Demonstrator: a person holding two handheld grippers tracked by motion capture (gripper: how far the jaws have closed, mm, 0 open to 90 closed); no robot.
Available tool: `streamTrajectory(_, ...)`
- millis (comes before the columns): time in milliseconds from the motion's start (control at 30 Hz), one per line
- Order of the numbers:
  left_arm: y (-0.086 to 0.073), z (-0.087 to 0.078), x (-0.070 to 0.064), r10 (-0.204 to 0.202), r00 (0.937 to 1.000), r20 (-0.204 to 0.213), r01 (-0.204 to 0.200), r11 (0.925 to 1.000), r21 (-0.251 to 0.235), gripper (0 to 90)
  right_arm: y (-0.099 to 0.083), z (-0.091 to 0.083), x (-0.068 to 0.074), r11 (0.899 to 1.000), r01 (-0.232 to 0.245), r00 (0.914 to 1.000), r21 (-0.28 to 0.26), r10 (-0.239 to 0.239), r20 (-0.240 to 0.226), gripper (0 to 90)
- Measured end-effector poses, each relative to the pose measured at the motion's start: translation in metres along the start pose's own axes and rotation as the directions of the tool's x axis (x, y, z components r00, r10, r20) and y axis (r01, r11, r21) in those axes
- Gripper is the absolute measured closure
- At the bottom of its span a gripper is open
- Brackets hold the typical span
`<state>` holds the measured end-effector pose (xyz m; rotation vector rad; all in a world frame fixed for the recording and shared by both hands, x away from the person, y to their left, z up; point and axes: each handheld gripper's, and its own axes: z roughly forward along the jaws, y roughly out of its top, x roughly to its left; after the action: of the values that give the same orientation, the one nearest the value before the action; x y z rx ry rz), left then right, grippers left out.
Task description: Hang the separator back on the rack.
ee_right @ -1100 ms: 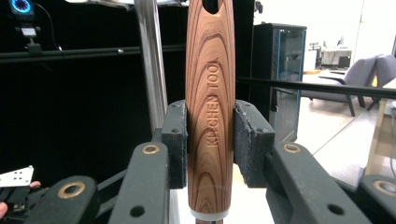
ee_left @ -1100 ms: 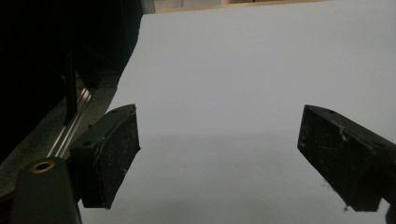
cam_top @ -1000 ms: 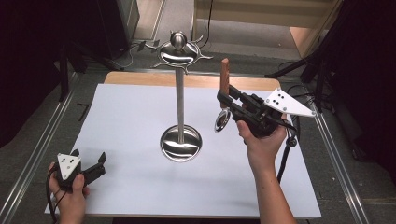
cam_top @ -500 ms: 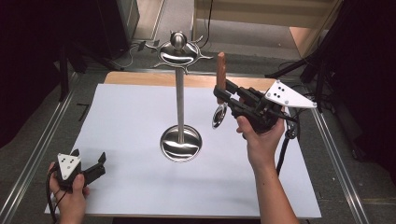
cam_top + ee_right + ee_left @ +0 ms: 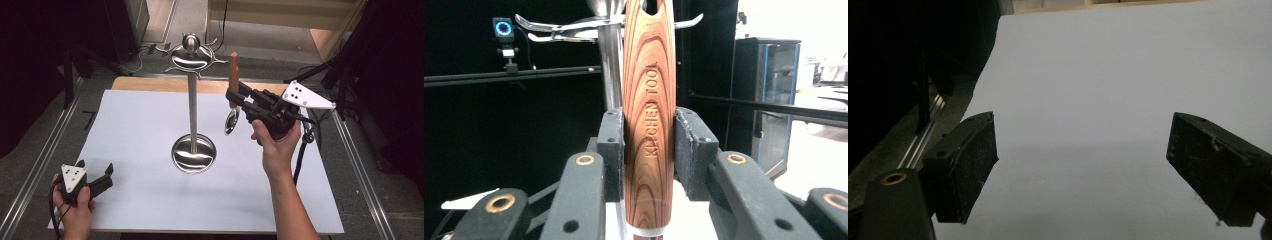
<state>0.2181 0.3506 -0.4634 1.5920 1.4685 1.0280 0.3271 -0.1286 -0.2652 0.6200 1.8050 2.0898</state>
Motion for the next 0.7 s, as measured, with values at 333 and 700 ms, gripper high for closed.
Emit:
streamTrajectory(333,0.0000,-0.0001,0.0003,-0.003,1.0000,0.003,0.003,1.0000,0.000,13.9,0.0004,0.0051,-0.0010,1.000,-0.009,0.9994,0.014,0.010,-0.032,69.7)
streamTrajectory(700,-0.0001,-0.0001,0.0004,-0.006,1.0000,0.003,0.006,1.0000,-0.001,13.9,0.0032,0.0079,-0.0065,0.999,-0.044,0.9955,0.026,0.046,-0.083,69.7)
